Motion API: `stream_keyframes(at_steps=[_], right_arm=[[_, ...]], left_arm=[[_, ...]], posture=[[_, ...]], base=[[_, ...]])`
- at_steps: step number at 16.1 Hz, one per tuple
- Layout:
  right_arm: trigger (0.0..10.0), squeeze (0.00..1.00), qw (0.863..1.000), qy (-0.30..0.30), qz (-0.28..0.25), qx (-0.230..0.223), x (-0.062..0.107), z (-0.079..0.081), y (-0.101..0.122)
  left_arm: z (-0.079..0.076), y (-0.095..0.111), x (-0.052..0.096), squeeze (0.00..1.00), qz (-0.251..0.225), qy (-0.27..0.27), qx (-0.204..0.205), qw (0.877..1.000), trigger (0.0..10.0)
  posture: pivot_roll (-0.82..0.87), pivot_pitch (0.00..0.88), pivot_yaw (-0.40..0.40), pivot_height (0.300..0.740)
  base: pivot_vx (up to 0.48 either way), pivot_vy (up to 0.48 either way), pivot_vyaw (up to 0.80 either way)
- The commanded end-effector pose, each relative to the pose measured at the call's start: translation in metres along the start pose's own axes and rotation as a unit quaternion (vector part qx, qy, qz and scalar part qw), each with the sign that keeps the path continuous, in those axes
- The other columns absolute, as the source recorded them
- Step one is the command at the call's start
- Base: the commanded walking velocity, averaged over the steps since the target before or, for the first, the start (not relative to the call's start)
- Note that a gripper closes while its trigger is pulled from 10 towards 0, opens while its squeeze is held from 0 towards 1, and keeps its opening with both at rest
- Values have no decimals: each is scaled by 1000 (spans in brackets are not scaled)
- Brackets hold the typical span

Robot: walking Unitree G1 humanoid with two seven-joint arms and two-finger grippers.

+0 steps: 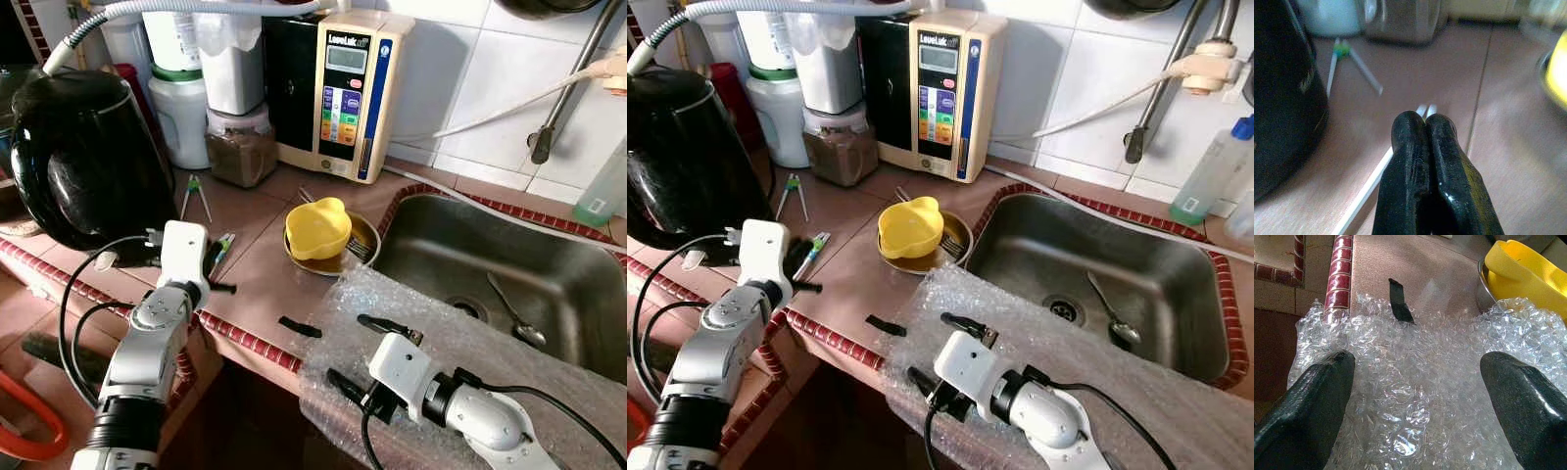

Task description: Kitchen organization

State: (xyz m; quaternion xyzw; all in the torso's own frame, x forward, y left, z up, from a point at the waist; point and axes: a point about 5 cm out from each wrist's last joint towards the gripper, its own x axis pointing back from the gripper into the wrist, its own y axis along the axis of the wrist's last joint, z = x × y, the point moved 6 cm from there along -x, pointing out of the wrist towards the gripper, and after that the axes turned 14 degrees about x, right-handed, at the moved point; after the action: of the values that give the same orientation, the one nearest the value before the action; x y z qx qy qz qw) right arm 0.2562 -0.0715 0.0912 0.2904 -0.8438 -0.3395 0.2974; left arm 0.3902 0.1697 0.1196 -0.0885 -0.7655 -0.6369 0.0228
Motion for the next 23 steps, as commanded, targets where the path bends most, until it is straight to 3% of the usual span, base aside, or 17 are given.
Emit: stream_keyframes(at_steps=[1,2,4,5,6,10,11,15,18,20,23], right_arm=[[10000,349,1000,-11,15,4,3,-8,-8],[10000,353,1000,-11,16,4,3,-8,-8],[10000,357,1000,-11,16,4,3,-7,-8],[10000,353,1000,-12,17,4,4,-8,-9],[10000,353,1000,-12,17,4,4,-7,-9],[10000,353,1000,-9,13,2,3,-4,-7],[10000,349,1000,-6,12,2,4,-4,-7],[10000,353,1000,-5,13,3,4,-4,-8],[10000,353,1000,-10,17,-1,6,0,-8],[10000,357,1000,-9,18,-1,7,0,-9],[10000,353,1000,-11,19,0,7,-2,-9]], left_arm=[[-5,14,2,0,-33,-14,10,999,0],[-17,22,4,0,-59,-46,21,997,0],[-18,23,6,0,-70,-51,2,996,0],[-18,21,6,0,-68,-58,-34,995,1216],[-12,22,5,1000,-70,-47,-39,996,10000],[6,18,-3,1000,-55,-22,-54,997,10000],[10,17,-7,1000,-52,-15,-79,995,10000],[12,16,-9,1000,-51,-11,-88,995,10000],[9,-6,-15,1000,-19,-21,-175,984,10000],[6,-16,-16,1000,-3,-33,-199,979,10000],[16,-31,-18,1000,24,-8,-234,972,10000]], posture=[[85,0,-4,740],[86,0,-5,740],[83,0,-5,740],[82,0,-4,740],[85,0,-4,740],[87,0,-6,740],[87,0,-2,740],[87,0,-1,740],[67,0,8,740],[64,0,8,740],[63,0,8,740]], base=[[0,0,0],[0,0,0],[0,0,0],[0,0,0],[0,0,0],[0,0,0],[0,0,0],[0,0,0],[0,0,0],[0,0,0],[0,0,0]])
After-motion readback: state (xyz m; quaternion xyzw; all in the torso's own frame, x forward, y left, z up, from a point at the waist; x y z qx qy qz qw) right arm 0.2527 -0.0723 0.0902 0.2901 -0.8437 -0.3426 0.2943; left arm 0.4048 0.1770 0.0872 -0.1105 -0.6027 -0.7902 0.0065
